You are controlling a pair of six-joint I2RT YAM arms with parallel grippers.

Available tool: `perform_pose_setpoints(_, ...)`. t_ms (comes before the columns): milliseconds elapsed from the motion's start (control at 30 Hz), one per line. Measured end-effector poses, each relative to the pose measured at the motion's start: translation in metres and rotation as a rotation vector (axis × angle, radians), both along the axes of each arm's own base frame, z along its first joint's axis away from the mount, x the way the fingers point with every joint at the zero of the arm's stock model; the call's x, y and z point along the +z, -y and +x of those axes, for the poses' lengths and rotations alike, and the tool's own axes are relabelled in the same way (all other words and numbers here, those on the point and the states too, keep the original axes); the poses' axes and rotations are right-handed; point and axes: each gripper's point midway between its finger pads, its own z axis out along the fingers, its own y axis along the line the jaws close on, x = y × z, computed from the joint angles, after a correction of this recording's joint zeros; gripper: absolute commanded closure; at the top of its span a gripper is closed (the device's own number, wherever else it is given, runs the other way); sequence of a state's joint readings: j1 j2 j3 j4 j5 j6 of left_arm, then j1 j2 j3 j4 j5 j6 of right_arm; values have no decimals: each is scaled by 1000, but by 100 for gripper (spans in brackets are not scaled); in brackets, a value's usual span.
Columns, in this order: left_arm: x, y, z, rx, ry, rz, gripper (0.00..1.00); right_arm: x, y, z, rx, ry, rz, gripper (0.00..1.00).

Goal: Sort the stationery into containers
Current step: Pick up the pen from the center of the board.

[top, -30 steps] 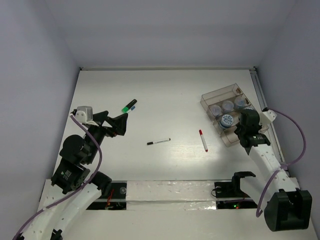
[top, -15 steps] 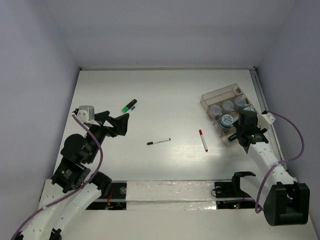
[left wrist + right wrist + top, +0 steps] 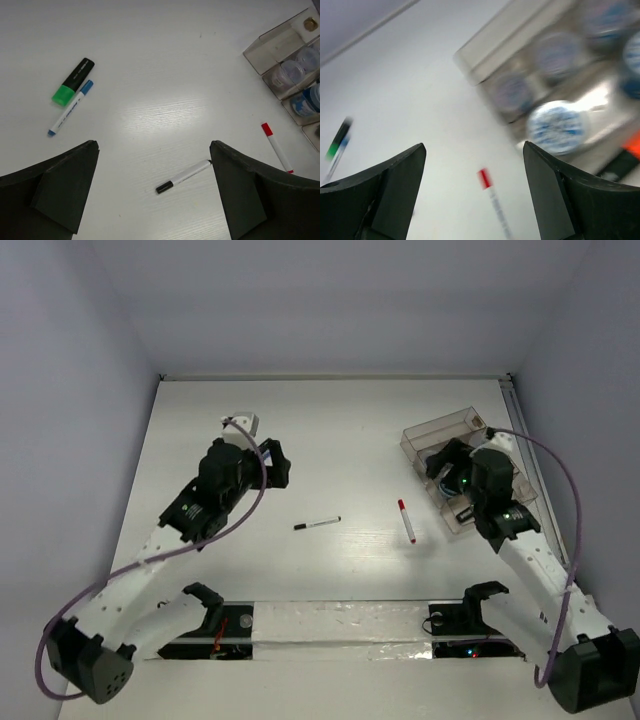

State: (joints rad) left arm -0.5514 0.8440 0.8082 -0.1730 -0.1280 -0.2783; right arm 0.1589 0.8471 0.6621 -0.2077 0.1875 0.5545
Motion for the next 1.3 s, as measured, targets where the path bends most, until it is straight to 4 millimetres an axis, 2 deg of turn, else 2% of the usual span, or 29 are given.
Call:
perform_pose_setpoints(33,-3,2,6,5,-22,15,28,1,-24,-2,92,4,1,16)
perform_pose_setpoints(133,-2,7,30,44,-55,60,51,2,-85,-15,325,12,18,16)
perform_pose_setpoints(200,-3,8,51,82,-75,103,52,5,-115,-27,442,27,32,16)
perform_pose_setpoints(300,-20,10,84,129,-128,182,49,9,-137,-38,534,54,48,15)
perform_pose_setpoints(367,-44,8,100,142,-182,251,44,8,-141,-45,561,66,52,15)
perform_pose_setpoints(467,-87,-5,113,145,-283,358,42,5,-139,-54,579,81,52,15)
perform_pose_setpoints(633,-154,-48,131,184,-444,479,41,14,-140,-61,614,119,49,15)
perform_pose_setpoints(733,-184,-73,136,202,-518,517,41,12,-144,-64,646,115,49,15)
perform_pose_setpoints(800,-197,-81,138,196,-546,537,41,12,-146,-66,664,115,50,15)
perform_pose_setpoints(933,-204,-73,147,141,-544,543,40,8,-149,-69,693,110,49,15)
perform_pose_setpoints(1100,-178,-57,172,97,-463,489,40,-2,-154,-70,722,78,45,15)
perform_pose_setpoints(1200,-163,-55,190,94,-419,464,41,-6,-156,-69,731,67,45,15)
perform_pose_setpoints(1300,-161,-53,202,83,-405,454,41,-7,-156,-69,735,62,43,15)
